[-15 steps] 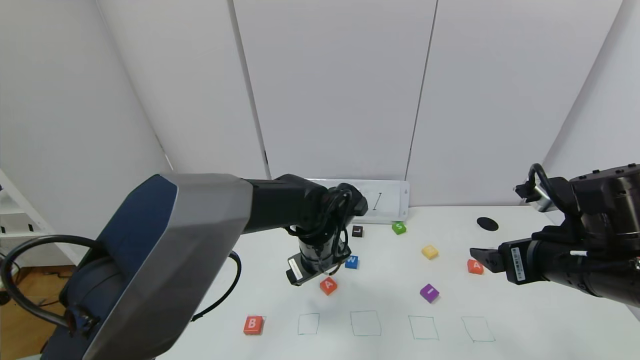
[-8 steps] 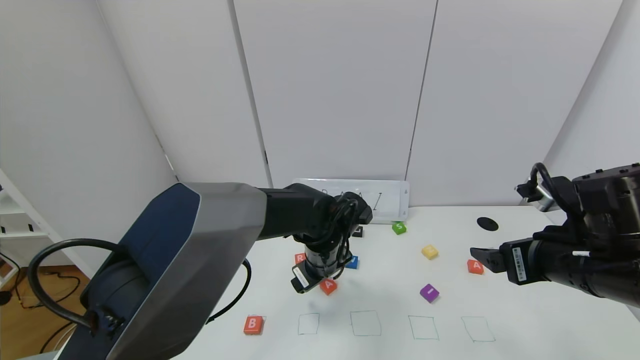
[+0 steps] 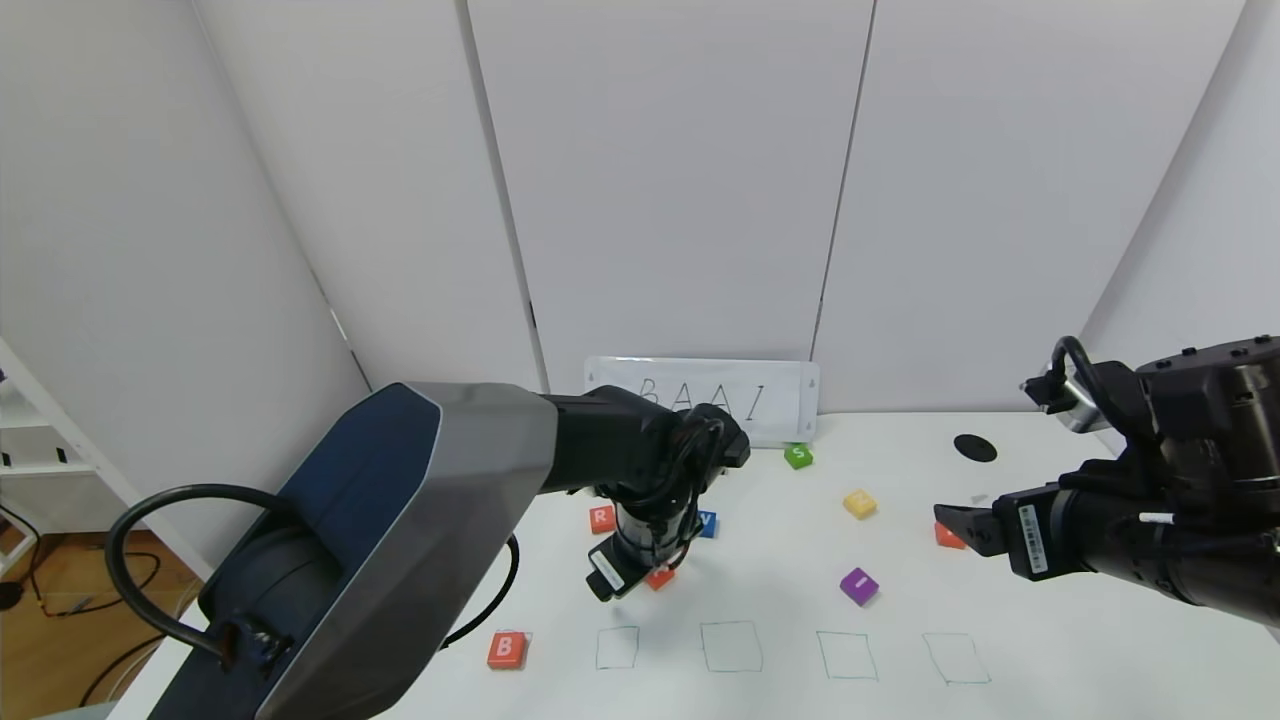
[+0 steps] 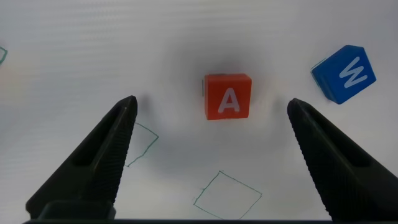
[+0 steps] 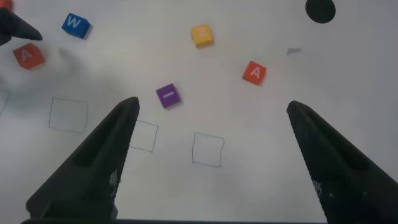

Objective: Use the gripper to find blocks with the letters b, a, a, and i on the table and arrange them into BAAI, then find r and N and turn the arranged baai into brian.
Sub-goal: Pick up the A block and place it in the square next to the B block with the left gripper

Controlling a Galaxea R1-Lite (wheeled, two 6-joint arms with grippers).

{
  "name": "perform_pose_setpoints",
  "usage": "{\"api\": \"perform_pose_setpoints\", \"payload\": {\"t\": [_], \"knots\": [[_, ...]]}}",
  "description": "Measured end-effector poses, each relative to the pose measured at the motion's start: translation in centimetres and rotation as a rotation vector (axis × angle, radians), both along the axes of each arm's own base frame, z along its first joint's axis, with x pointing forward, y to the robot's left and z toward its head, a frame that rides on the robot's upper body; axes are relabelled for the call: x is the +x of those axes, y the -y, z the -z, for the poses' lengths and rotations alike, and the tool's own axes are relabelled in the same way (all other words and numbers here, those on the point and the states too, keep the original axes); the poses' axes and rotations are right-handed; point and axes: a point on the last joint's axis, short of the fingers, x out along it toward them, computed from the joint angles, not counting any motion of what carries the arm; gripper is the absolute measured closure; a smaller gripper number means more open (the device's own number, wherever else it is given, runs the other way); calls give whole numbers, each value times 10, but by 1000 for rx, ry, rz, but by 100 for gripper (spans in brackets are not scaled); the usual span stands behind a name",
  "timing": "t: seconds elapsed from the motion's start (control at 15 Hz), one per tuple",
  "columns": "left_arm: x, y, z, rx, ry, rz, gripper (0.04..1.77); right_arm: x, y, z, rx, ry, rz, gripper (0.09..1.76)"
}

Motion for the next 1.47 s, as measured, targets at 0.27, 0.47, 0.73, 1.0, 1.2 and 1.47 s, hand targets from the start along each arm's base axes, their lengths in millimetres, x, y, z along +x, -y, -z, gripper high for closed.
{"api": "perform_pose_setpoints", "payload": {"t": [0.27, 0.47, 0.73, 1.0, 1.2, 1.47], "knots": [[0, 6, 10, 22, 22, 1, 9, -1, 0, 0, 1, 2, -2, 14], [-1, 9, 15, 32, 15, 0, 9, -1, 0, -1, 2, 2, -3, 14], [-2, 10, 21, 51, 21, -10, 9, -1, -1, 0, 1, 1, -6, 14], [-1, 11, 24, 59, 19, -12, 9, -2, -2, 0, -1, -1, -11, 14], [-1, 10, 26, 68, 22, -15, 9, -2, -2, 1, -2, -2, -12, 14], [-1, 10, 27, 78, 28, -17, 9, -3, -3, 1, -3, -1, -18, 14]]}}
